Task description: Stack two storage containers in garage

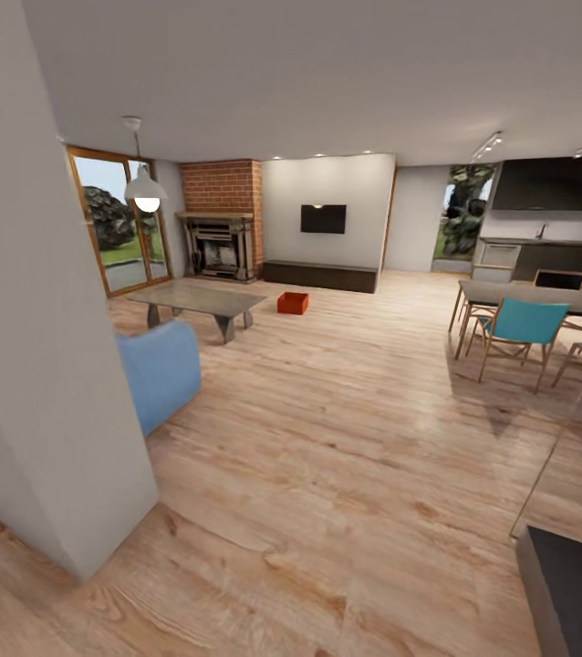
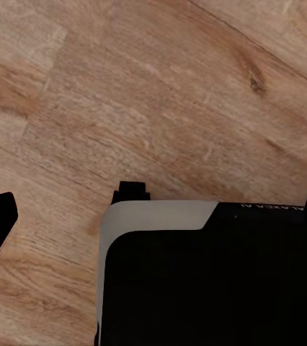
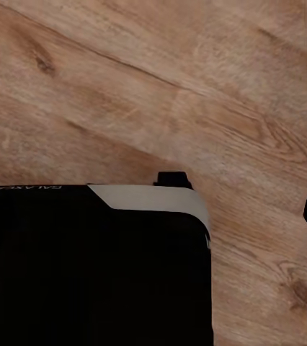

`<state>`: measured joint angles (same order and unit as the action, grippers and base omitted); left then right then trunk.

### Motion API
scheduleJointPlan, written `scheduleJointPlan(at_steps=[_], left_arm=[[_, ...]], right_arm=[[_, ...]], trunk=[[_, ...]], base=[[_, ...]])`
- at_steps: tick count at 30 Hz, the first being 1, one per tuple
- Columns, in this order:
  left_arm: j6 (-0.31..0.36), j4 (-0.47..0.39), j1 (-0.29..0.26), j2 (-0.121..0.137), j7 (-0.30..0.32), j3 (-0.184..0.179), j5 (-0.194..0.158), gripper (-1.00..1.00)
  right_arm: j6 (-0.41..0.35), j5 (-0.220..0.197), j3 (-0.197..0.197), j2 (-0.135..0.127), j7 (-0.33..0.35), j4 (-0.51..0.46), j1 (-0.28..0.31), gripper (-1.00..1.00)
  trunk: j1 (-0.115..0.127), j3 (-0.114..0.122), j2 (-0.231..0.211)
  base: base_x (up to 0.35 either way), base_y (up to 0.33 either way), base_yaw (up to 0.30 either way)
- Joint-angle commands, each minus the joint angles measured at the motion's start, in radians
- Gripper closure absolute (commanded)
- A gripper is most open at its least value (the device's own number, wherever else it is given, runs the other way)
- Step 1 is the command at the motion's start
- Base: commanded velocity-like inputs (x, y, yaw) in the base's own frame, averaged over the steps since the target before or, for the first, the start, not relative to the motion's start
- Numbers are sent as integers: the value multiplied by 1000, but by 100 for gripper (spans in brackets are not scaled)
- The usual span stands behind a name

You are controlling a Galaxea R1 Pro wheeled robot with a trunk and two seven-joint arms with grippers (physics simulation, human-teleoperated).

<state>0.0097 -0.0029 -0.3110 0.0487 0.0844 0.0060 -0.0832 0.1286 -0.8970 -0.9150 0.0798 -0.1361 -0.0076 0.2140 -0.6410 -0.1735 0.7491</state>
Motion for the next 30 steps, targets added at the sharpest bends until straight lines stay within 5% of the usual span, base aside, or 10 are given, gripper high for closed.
scheduleJointPlan(at_steps=[1, 23, 30], left_arm=[[1, 0, 0, 0, 5, 0, -9, -100], [1, 0, 0, 0, 5, 0, -9, -100], [1, 0, 0, 0, 5, 0, -9, -100]], right_arm=[[2, -8, -8, 0, -3, 0, 1, -100], [2, -9, -8, 0, -3, 0, 0, -100], [2, -8, -8, 0, -3, 0, 1, -100]], trunk=[[-1, -1, 1], [-1, -1, 1], [-1, -1, 1]], base=[[322, 0, -249], [322, 0, -249], [322, 0, -49]])
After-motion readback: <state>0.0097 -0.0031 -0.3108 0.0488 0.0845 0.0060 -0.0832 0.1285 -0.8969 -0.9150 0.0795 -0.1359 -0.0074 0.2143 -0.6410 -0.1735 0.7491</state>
